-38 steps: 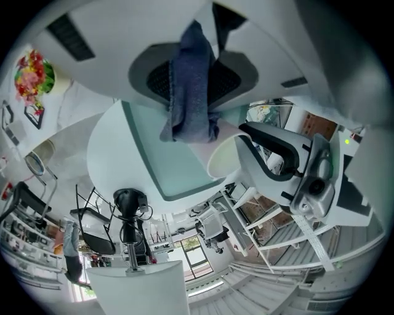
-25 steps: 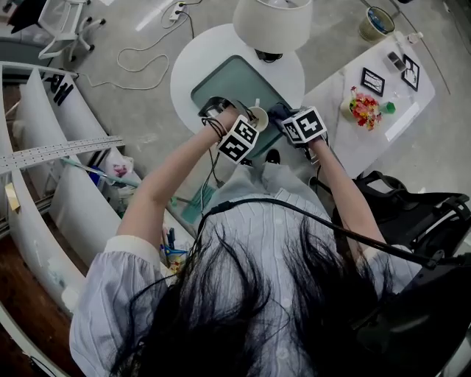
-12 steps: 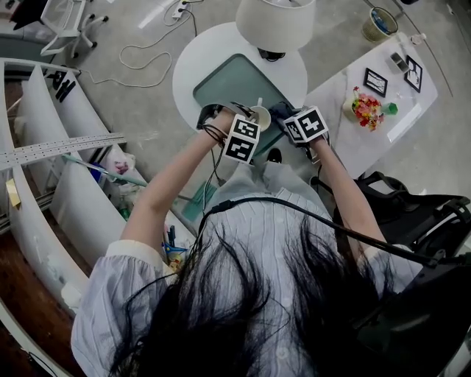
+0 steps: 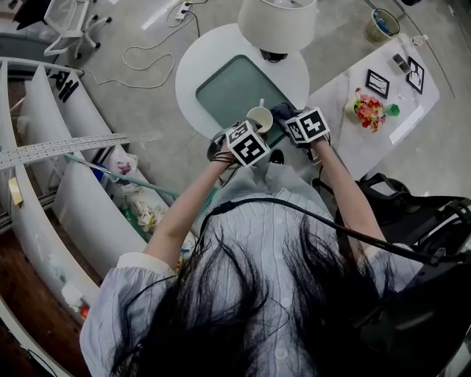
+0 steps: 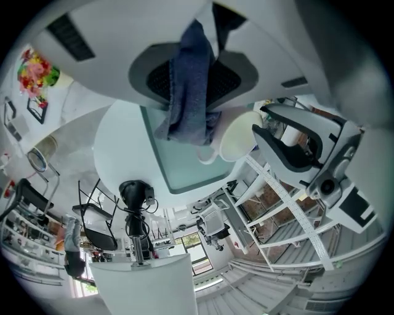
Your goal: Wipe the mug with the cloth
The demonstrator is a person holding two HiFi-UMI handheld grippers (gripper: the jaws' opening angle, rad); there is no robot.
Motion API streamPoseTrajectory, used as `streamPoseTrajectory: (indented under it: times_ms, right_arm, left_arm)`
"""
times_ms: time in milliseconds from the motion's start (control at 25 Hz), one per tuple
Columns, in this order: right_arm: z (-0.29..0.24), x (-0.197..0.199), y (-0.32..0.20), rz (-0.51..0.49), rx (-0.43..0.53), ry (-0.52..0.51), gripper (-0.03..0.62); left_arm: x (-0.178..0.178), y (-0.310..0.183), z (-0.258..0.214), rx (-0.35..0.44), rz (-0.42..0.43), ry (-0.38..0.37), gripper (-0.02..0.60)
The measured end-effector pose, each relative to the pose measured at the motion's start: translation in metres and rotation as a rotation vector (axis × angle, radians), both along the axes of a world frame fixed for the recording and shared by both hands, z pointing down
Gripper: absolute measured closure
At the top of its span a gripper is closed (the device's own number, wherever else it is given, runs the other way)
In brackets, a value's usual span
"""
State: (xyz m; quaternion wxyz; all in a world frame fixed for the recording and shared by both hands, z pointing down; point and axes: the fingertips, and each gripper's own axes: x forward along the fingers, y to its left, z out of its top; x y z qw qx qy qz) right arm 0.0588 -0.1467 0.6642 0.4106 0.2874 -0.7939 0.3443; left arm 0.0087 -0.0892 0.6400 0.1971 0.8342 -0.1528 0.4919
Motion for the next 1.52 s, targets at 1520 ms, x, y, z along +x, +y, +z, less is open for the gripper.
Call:
streamPoseTrajectory:
  times_ms: [1520]
  right_arm:
    - [-0.006,-0.015,0.01,-0.139,0.066,0.09,0.5]
  left_arm:
    - [-0.039,-0.006,0.038,0.259,1.05,-0.394,0.537]
